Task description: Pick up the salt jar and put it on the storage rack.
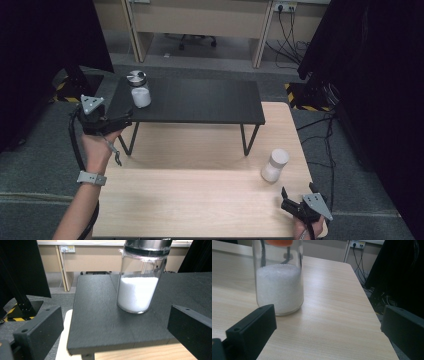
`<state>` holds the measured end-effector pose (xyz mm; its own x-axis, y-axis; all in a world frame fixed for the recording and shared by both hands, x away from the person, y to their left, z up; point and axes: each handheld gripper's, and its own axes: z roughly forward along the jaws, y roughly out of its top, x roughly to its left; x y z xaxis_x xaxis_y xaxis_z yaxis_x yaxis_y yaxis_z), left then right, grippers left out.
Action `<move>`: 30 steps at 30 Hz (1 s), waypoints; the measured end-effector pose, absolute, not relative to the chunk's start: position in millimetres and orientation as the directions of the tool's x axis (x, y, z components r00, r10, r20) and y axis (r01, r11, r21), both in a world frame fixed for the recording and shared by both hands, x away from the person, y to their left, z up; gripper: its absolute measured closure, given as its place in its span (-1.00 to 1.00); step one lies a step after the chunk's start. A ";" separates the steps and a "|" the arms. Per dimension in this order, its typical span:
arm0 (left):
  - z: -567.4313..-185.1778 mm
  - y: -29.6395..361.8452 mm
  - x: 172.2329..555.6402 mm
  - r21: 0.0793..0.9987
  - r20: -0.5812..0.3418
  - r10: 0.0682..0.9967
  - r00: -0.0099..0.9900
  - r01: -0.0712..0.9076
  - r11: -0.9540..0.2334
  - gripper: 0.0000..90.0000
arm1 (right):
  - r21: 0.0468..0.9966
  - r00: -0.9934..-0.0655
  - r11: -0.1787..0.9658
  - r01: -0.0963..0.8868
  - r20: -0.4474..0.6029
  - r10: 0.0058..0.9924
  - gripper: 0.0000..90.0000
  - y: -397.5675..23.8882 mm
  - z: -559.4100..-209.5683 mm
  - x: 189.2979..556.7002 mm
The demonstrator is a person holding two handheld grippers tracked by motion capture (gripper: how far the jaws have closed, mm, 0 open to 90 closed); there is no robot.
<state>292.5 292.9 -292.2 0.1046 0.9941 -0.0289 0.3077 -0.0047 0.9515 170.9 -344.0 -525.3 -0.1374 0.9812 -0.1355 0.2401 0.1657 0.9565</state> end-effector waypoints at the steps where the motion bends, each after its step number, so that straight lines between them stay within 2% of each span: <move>1: -294.1 294.1 289.9 0.953 -0.029 0.994 0.103 0.304 -0.003 -1.00 | 0.956 -0.138 0.168 0.240 -0.138 0.981 -0.99 -344.0 -525.3 171.0; 30: -352.5 343.4 236.2 0.944 -0.060 0.995 0.084 0.329 0.029 -1.00 | 0.946 -0.151 0.199 0.255 -0.165 0.975 -0.99 -341.6 -522.9 173.0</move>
<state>236.2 343.4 -352.5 0.0837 0.9947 -0.0599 0.3291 0.0292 0.9438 173.0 -341.6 -522.9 -0.1513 0.9747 -0.1646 0.2549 0.1994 0.9462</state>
